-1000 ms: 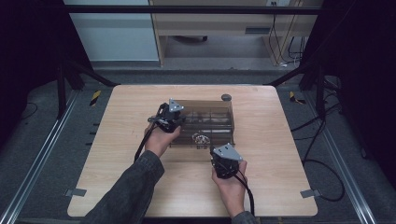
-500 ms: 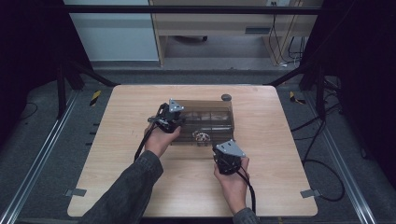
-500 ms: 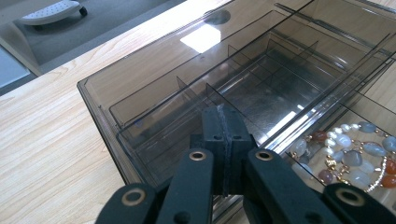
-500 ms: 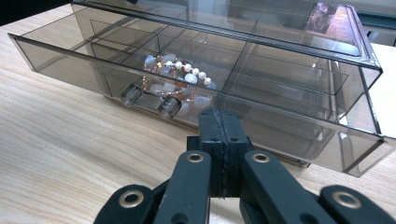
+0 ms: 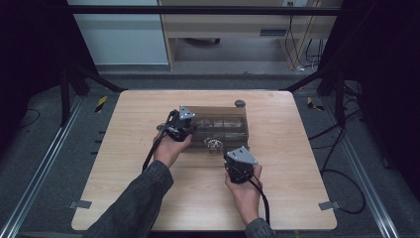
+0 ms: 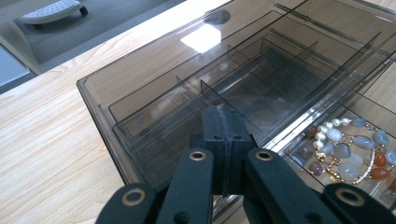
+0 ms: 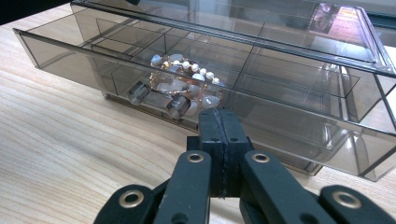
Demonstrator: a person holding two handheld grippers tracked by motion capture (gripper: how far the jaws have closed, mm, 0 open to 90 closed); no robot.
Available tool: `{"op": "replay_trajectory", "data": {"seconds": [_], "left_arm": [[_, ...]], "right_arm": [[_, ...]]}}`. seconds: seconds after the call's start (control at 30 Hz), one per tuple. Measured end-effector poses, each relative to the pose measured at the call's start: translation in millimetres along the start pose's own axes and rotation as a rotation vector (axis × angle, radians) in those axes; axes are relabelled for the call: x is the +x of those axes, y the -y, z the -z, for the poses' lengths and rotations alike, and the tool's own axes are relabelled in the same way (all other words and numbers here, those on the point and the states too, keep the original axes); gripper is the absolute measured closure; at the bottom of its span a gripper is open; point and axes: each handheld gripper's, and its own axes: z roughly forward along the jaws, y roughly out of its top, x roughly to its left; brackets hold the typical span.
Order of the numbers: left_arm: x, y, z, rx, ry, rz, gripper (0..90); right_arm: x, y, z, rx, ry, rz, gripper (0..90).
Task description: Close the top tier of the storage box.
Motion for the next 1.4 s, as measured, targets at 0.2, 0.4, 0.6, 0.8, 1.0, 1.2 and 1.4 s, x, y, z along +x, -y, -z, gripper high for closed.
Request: {"op": "replay_trajectory", "data": {"seconds": [0.2, 0.4, 0.6, 0.8, 1.0, 1.2, 1.4], "left_arm": [[0.8, 0.3, 0.6, 0.003, 0.004, 0.003, 90.0], [-0.2, 0.5, 0.1, -0.006, 0.001, 0.01, 90.0], [-0.5, 0.8, 0.0, -0.008, 0.0, 0.01, 90.0], [-0.3, 1.6, 0.2, -0.013, 0.0, 0.012, 90.0], [-1.1, 1.9, -0.5, -0.019, -0.003, 0.014, 90.0], [-0.9, 1.9, -0.4, -0.019, -0.002, 0.013, 90.0], [-1.0, 1.8, -0.5, -0.019, -0.002, 0.011, 90.0]], "right_arm": [[-0.8, -0.5, -1.5, 0.001, 0.003, 0.0, 90.0], [-2.1, -0.9, -2.0, 0.004, 0.003, 0.0, 90.0], [-1.9, -1.3, -2.4, 0.005, 0.003, -0.005, 90.0], [-1.3, -1.9, -3.2, 0.006, 0.002, 0.0, 90.0], [-0.2, -3.0, -4.0, 0.01, -0.003, -0.009, 90.0], [0.1, -4.9, -5.4, 0.016, -0.003, -0.01, 90.0], [-0.1, -5.5, -6.6, 0.017, -0.002, -0.009, 90.0]]}}
